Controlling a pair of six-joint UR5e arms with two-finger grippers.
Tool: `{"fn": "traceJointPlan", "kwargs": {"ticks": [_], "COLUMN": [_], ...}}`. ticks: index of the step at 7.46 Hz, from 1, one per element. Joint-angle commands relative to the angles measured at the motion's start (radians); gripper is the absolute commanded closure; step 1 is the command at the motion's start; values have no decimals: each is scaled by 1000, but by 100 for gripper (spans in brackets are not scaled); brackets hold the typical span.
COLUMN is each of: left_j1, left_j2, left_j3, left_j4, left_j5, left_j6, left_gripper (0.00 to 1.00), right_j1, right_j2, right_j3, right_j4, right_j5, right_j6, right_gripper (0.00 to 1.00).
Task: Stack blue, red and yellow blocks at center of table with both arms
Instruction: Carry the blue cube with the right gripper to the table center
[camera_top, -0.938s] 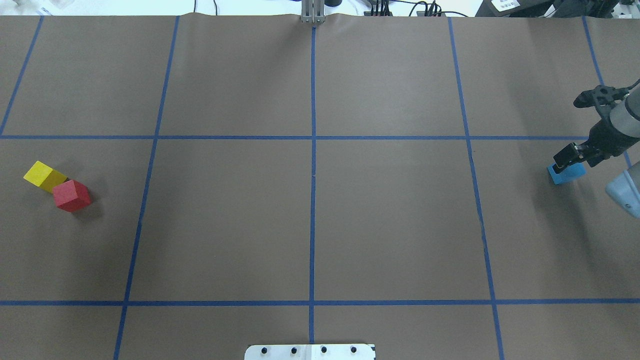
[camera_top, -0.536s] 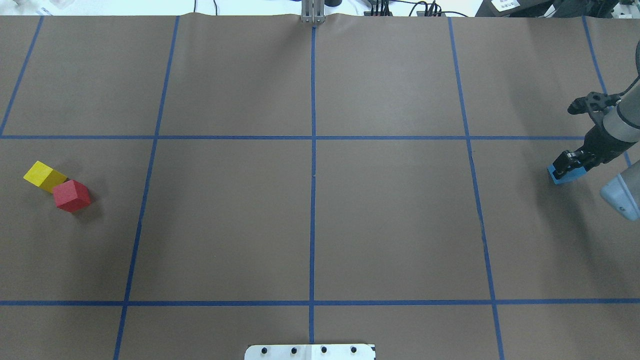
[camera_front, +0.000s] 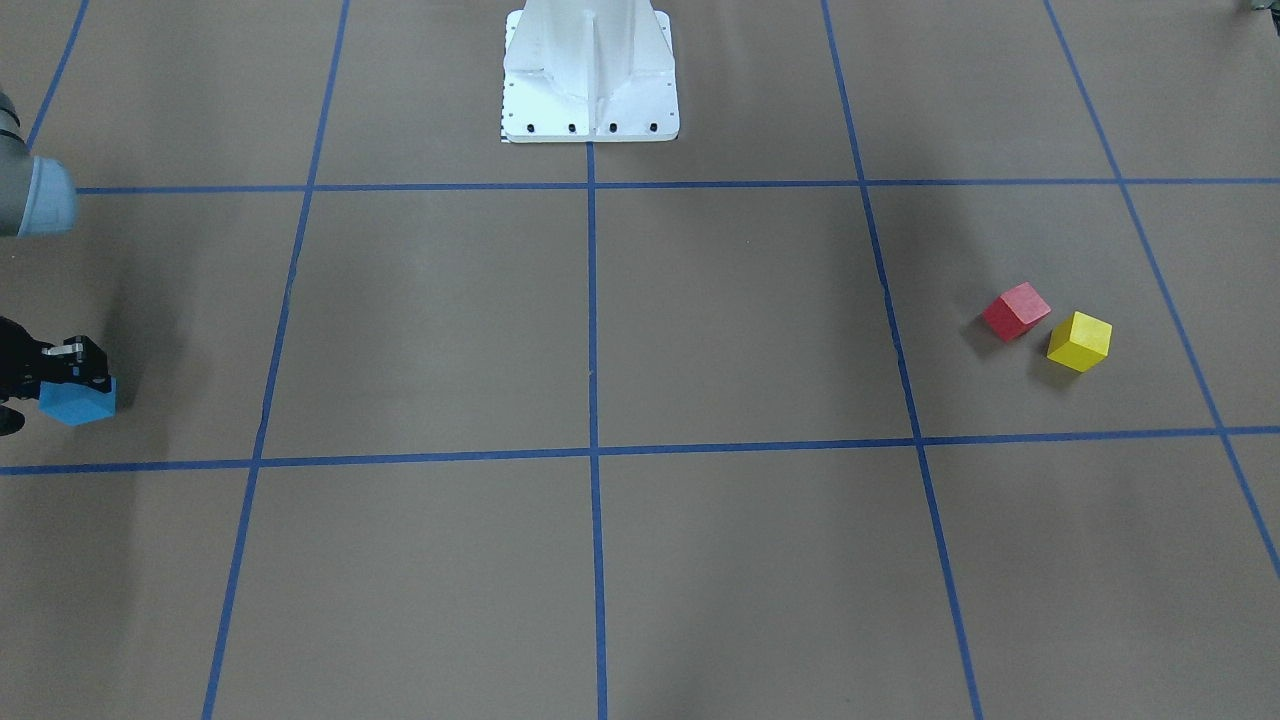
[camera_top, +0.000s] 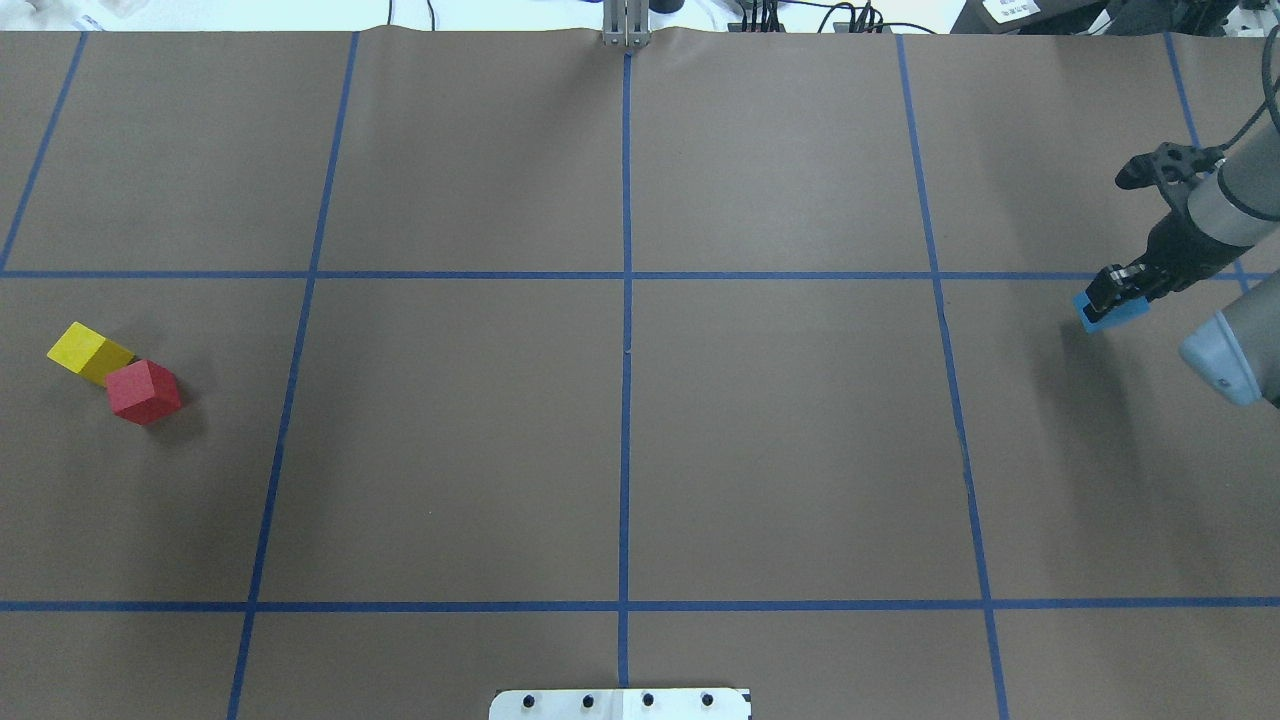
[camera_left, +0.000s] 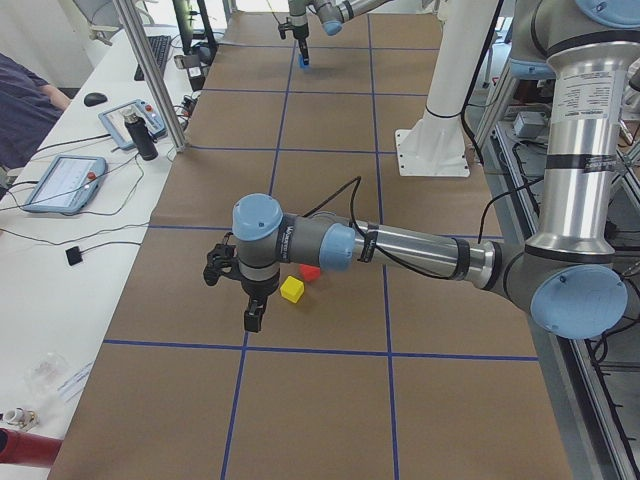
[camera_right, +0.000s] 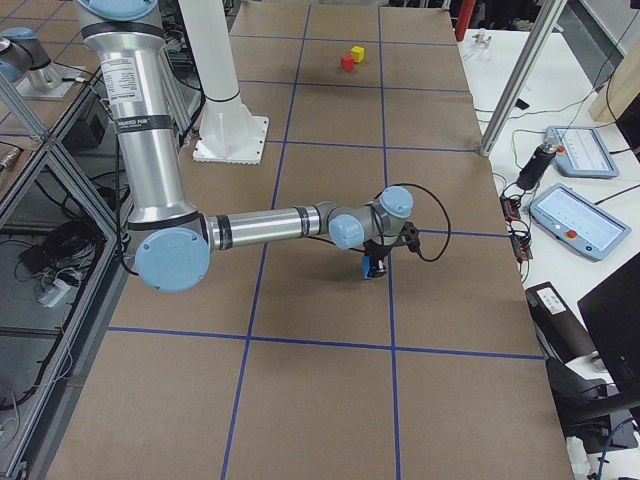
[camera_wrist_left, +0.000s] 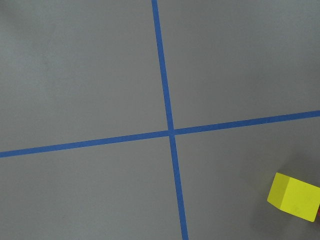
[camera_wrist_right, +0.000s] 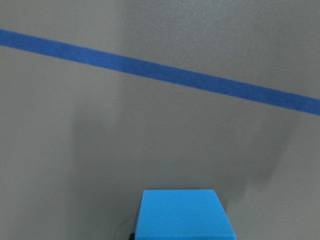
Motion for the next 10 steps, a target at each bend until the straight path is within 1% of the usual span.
{"fn": "traceJointPlan", "kwargs": {"ticks": [1, 2, 3, 4, 5, 6, 7, 8, 10], "left_j1": [2, 5, 12, 14, 14, 14, 14, 14, 14], "left_j2": [0, 0, 0, 0, 0, 0, -1, -3, -11], "left_j3": [7, 8, 16, 17, 16, 14, 17, 17, 16], "left_j4": [-1, 1, -1, 1, 1, 1, 2, 2, 6], "left_j5": [0, 0, 0, 0, 0, 0, 0, 0, 0], "left_j6": [2, 0, 0, 0, 0, -2, -2, -2, -2], "left_gripper": [0, 0, 0, 0, 0, 0, 0, 0, 0], "right_j1": [-5, -27, -85, -160, -207, -259, -322, -378, -429], "right_j2": [287, 407, 525, 652, 756, 791, 817, 836, 833], "right_j3": [-1, -16, -90, -177, -248, -265, -270, -303, -424], "right_j4": [-305, -400, -404, -401, -401, -399, -395, -360, -190], "right_j5": [5, 2, 2, -13, -27, -39, -80, -117, -160], "right_j6": [7, 19, 123, 292, 358, 419, 523, 592, 641], "right_gripper": [100, 100, 100, 100, 100, 100, 100, 100, 100]}}
